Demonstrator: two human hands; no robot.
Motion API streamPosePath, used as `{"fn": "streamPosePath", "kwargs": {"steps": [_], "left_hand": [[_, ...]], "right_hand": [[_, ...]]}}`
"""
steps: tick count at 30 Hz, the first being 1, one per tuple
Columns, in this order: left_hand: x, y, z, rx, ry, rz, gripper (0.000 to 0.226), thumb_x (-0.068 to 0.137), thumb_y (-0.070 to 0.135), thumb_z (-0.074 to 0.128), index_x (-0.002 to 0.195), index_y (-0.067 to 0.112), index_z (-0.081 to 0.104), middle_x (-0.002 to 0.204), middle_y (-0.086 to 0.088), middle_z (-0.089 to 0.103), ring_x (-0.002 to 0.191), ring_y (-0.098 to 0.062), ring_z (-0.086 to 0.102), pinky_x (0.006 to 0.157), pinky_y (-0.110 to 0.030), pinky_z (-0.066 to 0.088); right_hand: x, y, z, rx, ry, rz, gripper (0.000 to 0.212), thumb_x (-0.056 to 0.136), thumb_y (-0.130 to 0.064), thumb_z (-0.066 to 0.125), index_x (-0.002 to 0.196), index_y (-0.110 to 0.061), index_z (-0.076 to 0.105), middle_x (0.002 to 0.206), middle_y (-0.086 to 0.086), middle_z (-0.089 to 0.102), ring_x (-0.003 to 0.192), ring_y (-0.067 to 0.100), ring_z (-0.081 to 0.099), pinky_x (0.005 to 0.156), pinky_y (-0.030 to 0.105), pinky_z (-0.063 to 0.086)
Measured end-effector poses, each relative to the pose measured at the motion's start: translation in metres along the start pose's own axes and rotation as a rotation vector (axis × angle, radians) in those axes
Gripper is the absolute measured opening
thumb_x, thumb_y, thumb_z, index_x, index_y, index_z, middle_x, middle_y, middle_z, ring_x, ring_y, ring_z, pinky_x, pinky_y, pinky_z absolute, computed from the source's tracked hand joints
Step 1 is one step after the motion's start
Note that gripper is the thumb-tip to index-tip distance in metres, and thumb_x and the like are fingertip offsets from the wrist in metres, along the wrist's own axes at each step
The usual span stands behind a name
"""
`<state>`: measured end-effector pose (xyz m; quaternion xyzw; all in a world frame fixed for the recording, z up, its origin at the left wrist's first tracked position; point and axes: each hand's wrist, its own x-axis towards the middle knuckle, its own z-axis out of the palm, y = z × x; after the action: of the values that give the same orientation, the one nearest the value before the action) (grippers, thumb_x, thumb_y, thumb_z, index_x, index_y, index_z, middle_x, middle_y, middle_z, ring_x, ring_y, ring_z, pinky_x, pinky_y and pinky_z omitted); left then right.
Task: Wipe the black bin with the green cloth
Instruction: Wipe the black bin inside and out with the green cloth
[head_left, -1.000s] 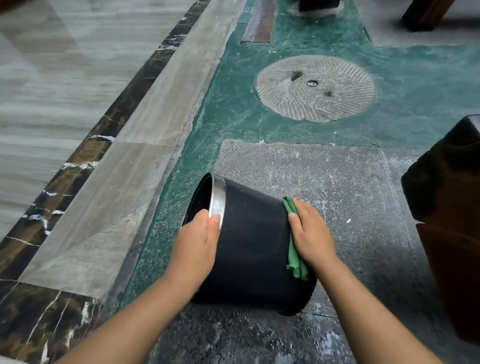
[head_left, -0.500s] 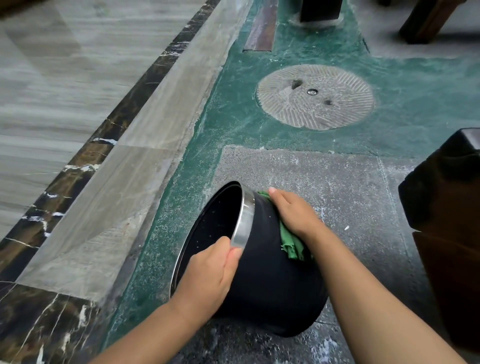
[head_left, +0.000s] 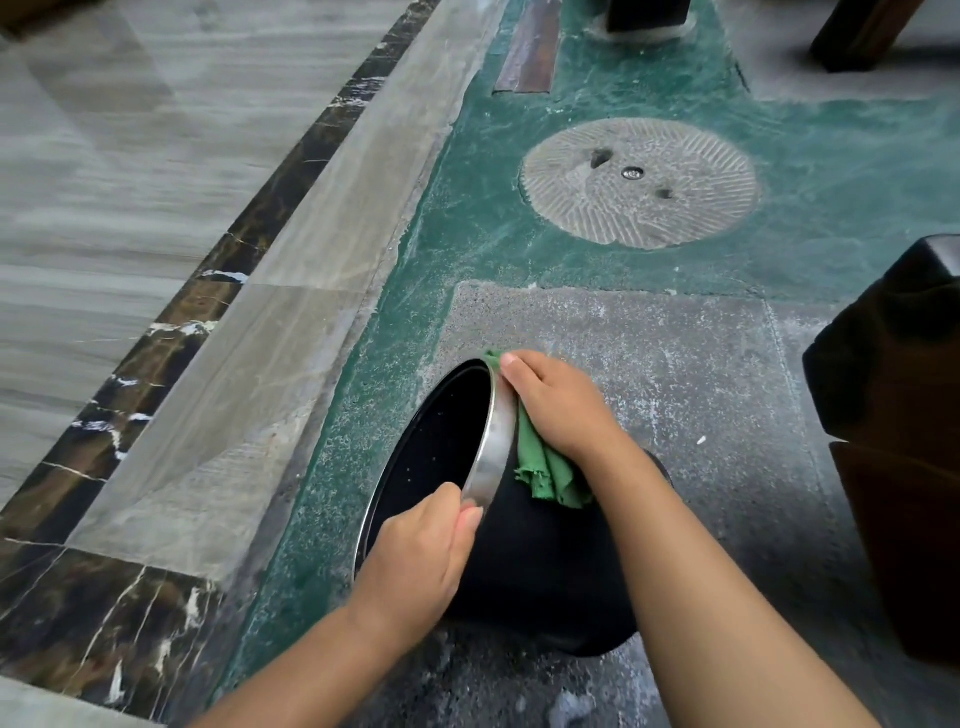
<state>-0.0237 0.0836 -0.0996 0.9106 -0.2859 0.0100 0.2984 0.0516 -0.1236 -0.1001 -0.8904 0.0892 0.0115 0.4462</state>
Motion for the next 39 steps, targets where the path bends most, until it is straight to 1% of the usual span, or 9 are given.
{"fn": "streamPosePath", "kwargs": {"steps": [4, 8, 12, 17, 20, 24, 28, 34, 39], "left_hand": [[-0.013, -0.019, -0.009, 0.031, 0.026, 0.006, 0.038, 0.101, 0.038, 0.028, 0.070, 0.018, 0.039, 0.059, 0.018, 0.028, 0.047, -0.002, 0.029, 0.045, -0.023, 0.027], [-0.017, -0.016, -0.011, 0.023, 0.003, 0.037, 0.035, 0.099, 0.029, 0.033, 0.068, 0.013, 0.038, 0.060, 0.009, 0.031, 0.050, -0.013, 0.033, 0.047, -0.033, 0.034], [-0.013, -0.004, -0.013, -0.067, -0.006, 0.005, 0.032, 0.098, 0.034, 0.035, 0.069, 0.022, 0.033, 0.062, 0.011, 0.035, 0.055, -0.012, 0.039, 0.051, -0.034, 0.036], [0.014, 0.015, -0.023, -0.218, 0.064, -0.298, 0.034, 0.088, 0.059, 0.041, 0.078, 0.027, 0.046, 0.064, -0.001, 0.055, 0.058, -0.013, 0.050, 0.057, -0.037, 0.040], [0.035, 0.009, -0.035, -0.268, 0.109, -0.517, 0.038, 0.090, 0.051, 0.053, 0.070, 0.021, 0.042, 0.057, 0.004, 0.045, 0.053, -0.016, 0.042, 0.051, -0.034, 0.031], [0.051, -0.014, -0.053, -0.366, -0.002, -0.799, 0.048, 0.091, 0.050, 0.057, 0.059, 0.020, 0.037, 0.051, 0.001, 0.033, 0.047, -0.018, 0.030, 0.050, -0.031, 0.020], [0.044, -0.016, -0.053, -0.141, 0.067, -0.626, 0.053, 0.095, 0.038, 0.056, 0.054, 0.020, 0.027, 0.052, 0.000, 0.023, 0.050, -0.020, 0.024, 0.053, -0.035, 0.017], [0.046, 0.003, -0.040, -0.176, 0.143, -0.474, 0.053, 0.096, 0.036, 0.053, 0.053, 0.020, 0.026, 0.047, 0.004, 0.024, 0.047, -0.019, 0.024, 0.052, -0.034, 0.021], [0.046, 0.014, -0.035, -0.214, 0.171, -0.282, 0.049, 0.097, 0.038, 0.049, 0.055, 0.019, 0.031, 0.050, 0.005, 0.032, 0.047, -0.011, 0.030, 0.049, -0.035, 0.025]], "right_hand": [[-0.025, 0.051, -0.009, -0.088, -0.013, 0.094, 0.046, 0.098, -0.056, 0.035, 0.124, -0.032, 0.064, 0.127, 0.000, 0.069, 0.119, 0.025, 0.060, 0.094, 0.034, 0.041], [-0.050, 0.065, -0.014, -0.068, 0.066, 0.068, 0.047, 0.096, -0.058, 0.027, 0.107, -0.032, 0.065, 0.101, -0.011, 0.068, 0.100, 0.018, 0.062, 0.076, 0.033, 0.038], [-0.076, 0.064, -0.009, -0.115, 0.137, 0.055, 0.058, 0.094, -0.058, 0.024, 0.129, -0.028, 0.060, 0.128, -0.003, 0.067, 0.120, 0.019, 0.058, 0.091, 0.028, 0.038], [-0.109, 0.039, 0.011, -0.225, 0.177, 0.062, 0.061, 0.094, -0.062, 0.023, 0.137, -0.029, 0.050, 0.134, -0.001, 0.060, 0.125, 0.023, 0.052, 0.106, 0.038, 0.040], [-0.131, 0.016, 0.028, -0.306, 0.221, 0.049, 0.059, 0.096, -0.060, 0.027, 0.141, -0.028, 0.047, 0.137, 0.001, 0.056, 0.128, 0.023, 0.048, 0.110, 0.041, 0.038], [-0.160, -0.009, 0.055, -0.375, 0.246, 0.032, 0.061, 0.098, -0.060, 0.028, 0.144, -0.024, 0.046, 0.141, 0.006, 0.052, 0.133, 0.027, 0.045, 0.112, 0.046, 0.037], [-0.176, -0.011, 0.061, -0.367, 0.250, 0.032, 0.058, 0.099, -0.055, 0.033, 0.145, -0.021, 0.045, 0.141, 0.007, 0.052, 0.133, 0.028, 0.045, 0.111, 0.048, 0.038], [-0.166, 0.008, 0.040, -0.280, 0.315, 0.147, 0.061, 0.097, -0.053, 0.021, 0.146, -0.023, 0.044, 0.141, 0.001, 0.052, 0.131, 0.021, 0.044, 0.109, 0.041, 0.039], [-0.160, 0.032, 0.030, -0.188, 0.391, 0.218, 0.054, 0.100, -0.046, 0.026, 0.146, -0.024, 0.042, 0.142, -0.001, 0.049, 0.133, 0.018, 0.039, 0.109, 0.041, 0.039]]}}
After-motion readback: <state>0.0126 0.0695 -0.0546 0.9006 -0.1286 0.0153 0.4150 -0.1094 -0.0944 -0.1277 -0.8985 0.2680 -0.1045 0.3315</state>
